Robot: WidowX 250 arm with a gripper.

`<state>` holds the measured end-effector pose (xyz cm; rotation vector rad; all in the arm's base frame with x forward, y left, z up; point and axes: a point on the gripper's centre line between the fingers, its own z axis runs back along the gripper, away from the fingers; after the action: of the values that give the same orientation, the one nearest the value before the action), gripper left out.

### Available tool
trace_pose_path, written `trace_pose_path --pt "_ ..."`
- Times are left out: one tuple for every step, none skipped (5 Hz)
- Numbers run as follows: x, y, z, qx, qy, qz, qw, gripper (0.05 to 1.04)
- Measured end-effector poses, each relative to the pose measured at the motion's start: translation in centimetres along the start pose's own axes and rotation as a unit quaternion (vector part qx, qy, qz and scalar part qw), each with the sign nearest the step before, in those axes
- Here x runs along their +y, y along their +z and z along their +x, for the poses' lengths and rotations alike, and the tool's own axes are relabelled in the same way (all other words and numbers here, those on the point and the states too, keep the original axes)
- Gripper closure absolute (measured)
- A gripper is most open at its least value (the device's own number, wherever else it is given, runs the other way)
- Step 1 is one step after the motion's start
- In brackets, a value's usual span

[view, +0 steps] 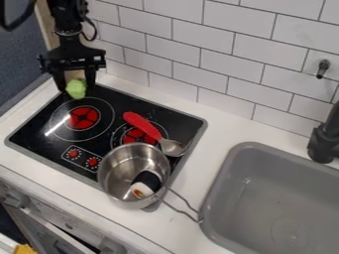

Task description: Put the green object on the top left side of the stove

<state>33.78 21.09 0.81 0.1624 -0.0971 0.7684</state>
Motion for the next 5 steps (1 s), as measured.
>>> trace_pose_path --pt "-0.36 -1.68 0.87 0.006 0.008 0.010 0.9999 0.379" --pt "-0.86 -2.50 1.56 0.008 0.016 0.007 0.9998 0.379" --pt "-0.75 -2.54 1.77 0.006 0.021 0.012 0.9997 0.314" --pt "-1.14 -2.54 1.78 0.006 0.014 0.001 0.9999 0.085" --pt "-1.07 -2.56 1.68 0.008 0.014 0.003 0.9999 0.081"
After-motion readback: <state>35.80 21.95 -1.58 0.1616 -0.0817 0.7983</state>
